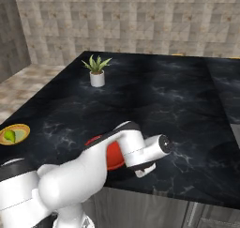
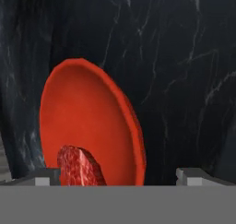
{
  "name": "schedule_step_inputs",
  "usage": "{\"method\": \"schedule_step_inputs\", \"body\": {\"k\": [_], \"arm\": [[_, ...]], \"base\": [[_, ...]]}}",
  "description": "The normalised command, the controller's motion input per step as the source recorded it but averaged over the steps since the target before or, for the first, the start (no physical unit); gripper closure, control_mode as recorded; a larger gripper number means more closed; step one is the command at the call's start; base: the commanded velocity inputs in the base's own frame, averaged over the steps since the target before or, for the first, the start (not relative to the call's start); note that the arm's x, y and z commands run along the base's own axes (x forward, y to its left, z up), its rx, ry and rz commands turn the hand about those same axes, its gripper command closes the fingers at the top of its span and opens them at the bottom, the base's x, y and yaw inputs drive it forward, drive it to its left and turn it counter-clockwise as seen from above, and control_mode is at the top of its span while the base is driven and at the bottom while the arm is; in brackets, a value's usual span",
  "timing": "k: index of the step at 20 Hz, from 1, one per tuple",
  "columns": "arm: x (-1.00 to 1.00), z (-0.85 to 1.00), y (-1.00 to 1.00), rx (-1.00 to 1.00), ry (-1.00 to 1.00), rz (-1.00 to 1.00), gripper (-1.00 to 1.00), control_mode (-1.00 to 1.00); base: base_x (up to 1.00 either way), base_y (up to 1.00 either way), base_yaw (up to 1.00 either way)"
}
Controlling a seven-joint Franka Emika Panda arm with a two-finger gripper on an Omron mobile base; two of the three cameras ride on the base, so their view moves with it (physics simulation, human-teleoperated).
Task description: Remove the pear from the bowl and place it on the small plate. Then place the bowl with only the steak in the microwave, close the door, and press the start button to microwave the steak.
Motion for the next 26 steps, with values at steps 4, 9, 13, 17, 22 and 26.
{"method": "schedule_step_inputs", "body": {"k": [4, 9, 13, 17, 22, 26], "arm": [[0.05, -0.39, 0.00, -0.04, 0.00, 0.23, -1.00, -1.00], [0.09, -0.25, 0.07, -0.03, 0.00, 0.19, -1.00, -1.00], [0.16, -0.02, 0.34, -0.02, 0.00, 0.08, -1.00, -1.00], [0.01, 0.00, 0.41, -0.02, 0.00, 0.04, -1.00, -1.00], [0.00, -0.04, 0.44, -0.04, 0.00, 0.02, -1.00, -1.00], [0.00, -0.06, 0.25, -0.01, 0.00, 0.01, -1.00, -1.00]], "base": [[0.00, 0.00, 0.00], [0.00, 0.00, 0.00], [0.00, 0.00, 0.00], [0.00, 0.00, 0.00], [0.00, 0.00, 0.00], [0.00, 0.00, 0.00]]}}
